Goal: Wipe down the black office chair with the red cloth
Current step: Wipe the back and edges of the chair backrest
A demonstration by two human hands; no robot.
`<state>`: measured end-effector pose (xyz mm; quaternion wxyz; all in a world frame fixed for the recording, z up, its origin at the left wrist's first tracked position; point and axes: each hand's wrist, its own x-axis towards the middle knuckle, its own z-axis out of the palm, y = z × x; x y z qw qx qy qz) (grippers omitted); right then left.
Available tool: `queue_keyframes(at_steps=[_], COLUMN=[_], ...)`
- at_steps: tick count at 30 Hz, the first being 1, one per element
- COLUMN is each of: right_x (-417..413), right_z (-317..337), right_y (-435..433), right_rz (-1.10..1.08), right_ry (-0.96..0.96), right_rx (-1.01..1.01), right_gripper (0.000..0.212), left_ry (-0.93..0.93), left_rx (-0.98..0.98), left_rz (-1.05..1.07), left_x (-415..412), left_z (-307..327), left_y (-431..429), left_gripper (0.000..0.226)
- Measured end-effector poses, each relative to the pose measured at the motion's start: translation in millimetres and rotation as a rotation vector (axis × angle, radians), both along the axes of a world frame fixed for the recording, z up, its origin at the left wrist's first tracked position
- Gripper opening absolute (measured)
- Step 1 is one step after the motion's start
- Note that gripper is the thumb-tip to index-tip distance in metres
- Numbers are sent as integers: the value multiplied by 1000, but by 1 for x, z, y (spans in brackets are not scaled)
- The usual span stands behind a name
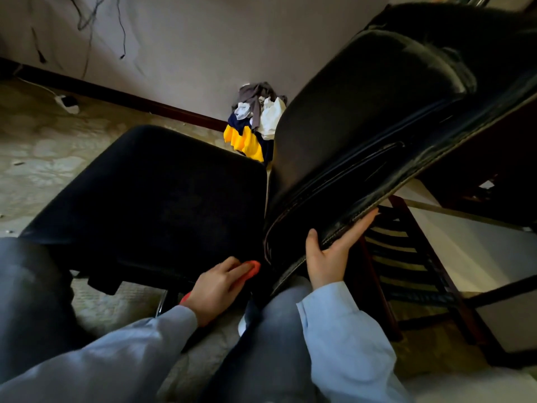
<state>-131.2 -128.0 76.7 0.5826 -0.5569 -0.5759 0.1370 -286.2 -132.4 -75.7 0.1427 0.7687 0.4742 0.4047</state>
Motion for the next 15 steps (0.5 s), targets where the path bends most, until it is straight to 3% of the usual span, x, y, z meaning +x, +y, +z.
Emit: queue_keyframes(at_steps=[4,11,15], right_x=[0,-2,-1], right_z=[1,2,1], right_y=[-2,-3,-3], right_rz=[13,14,41], right_ry=[13,23,30], right_rx=[-14,-17,-18], right_gripper=[98,99,98], left_ry=[-158,-361,-277], left_rx=[11,373,476], left_rz=[-2,69,16], left_x=[-7,16,26], left_z=[17,116,135], left_y=[-4,29,57], left_gripper=[35,28,29])
